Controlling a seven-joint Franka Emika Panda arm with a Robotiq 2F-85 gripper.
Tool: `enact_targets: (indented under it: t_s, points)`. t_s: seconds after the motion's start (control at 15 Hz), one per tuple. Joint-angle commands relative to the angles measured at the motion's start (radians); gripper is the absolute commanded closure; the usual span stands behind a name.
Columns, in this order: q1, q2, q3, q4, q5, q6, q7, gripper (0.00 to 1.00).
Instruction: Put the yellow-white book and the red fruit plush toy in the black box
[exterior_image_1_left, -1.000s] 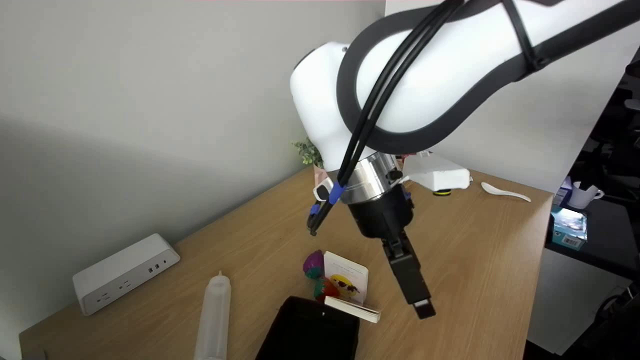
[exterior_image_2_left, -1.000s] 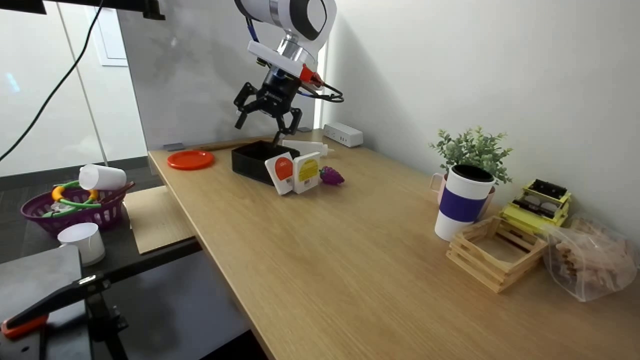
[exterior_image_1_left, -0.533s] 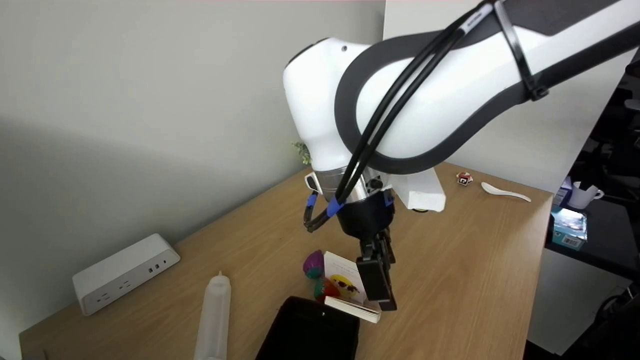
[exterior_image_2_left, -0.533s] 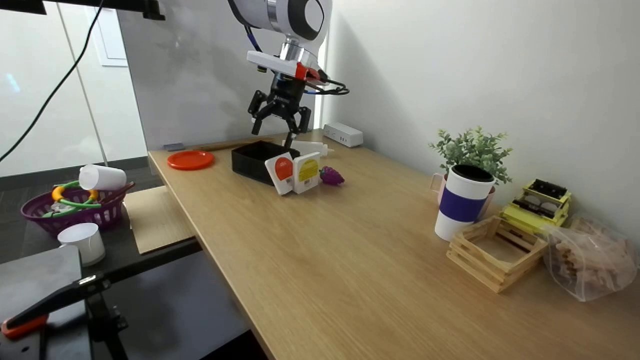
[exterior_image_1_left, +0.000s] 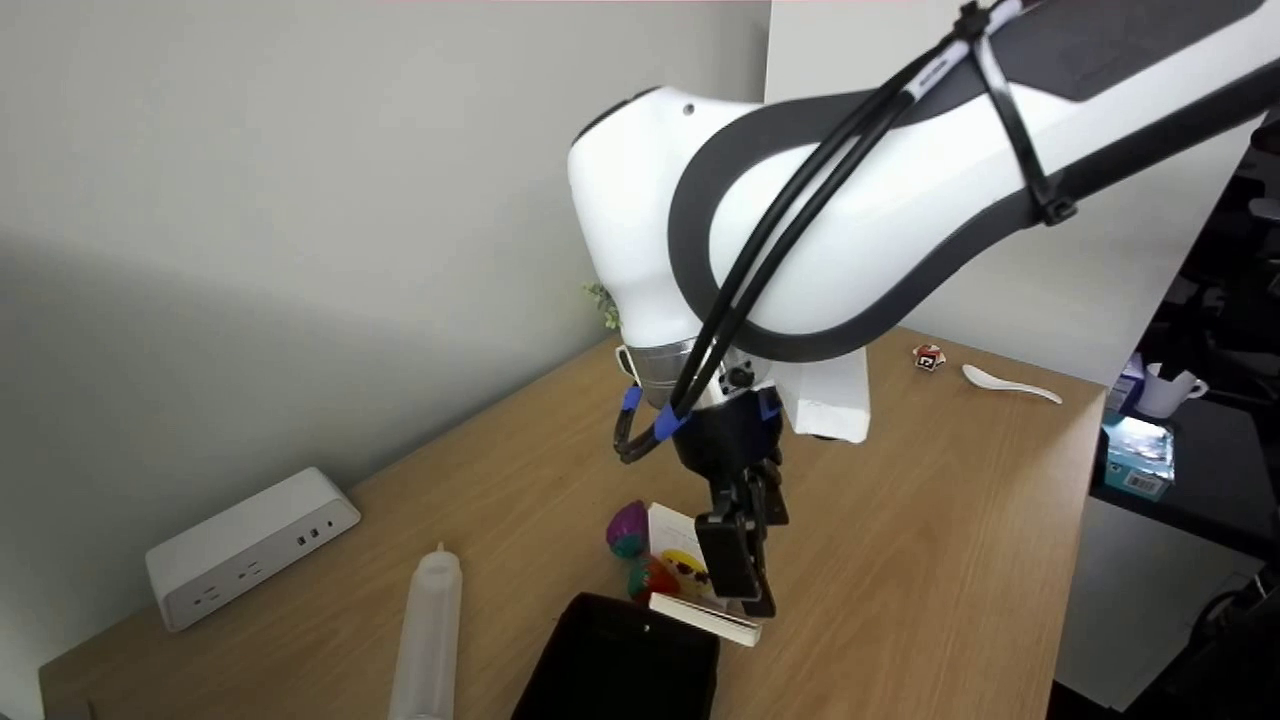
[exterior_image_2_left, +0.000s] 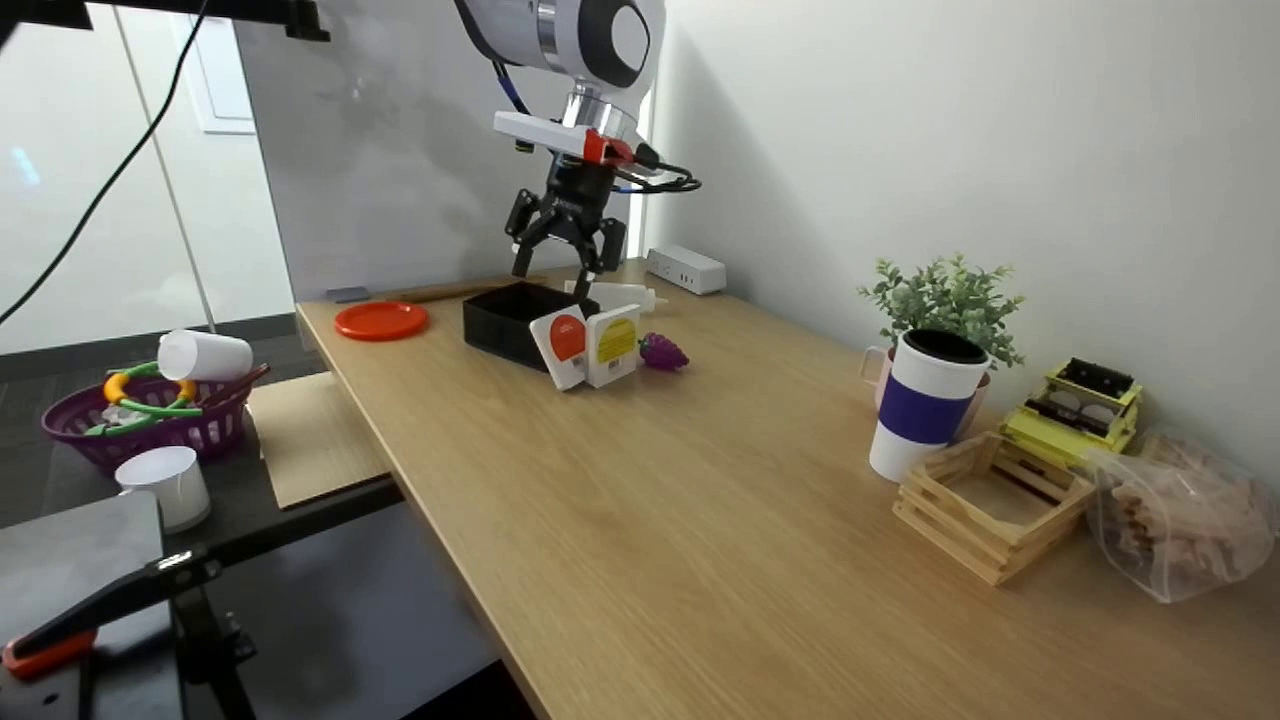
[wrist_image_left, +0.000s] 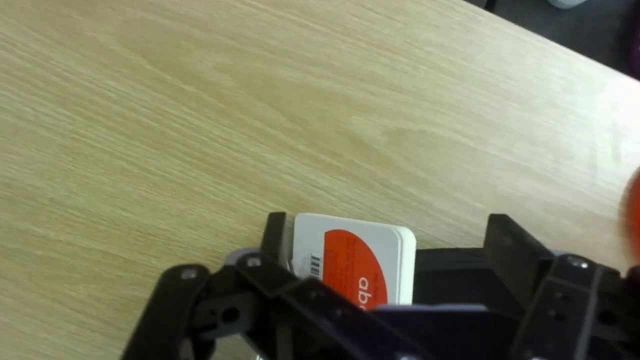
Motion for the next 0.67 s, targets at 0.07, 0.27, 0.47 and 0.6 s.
enact_targets:
  t_s: [0.07,0.27,0.47,0.6]
  points:
    - [0.022,-0.004,-0.052,-0.011,-0.033,0.092,0.149,0.0]
    - [0.02,-0.008,-0.067,-0.011,-0.055,0.093,0.181,0.0]
    - [0.001,-0.002,-0.055,-0.004,-0.051,0.068,0.131,0.0]
    - [-0.013,0.004,-0.043,-0.002,-0.043,0.066,0.078,0.0]
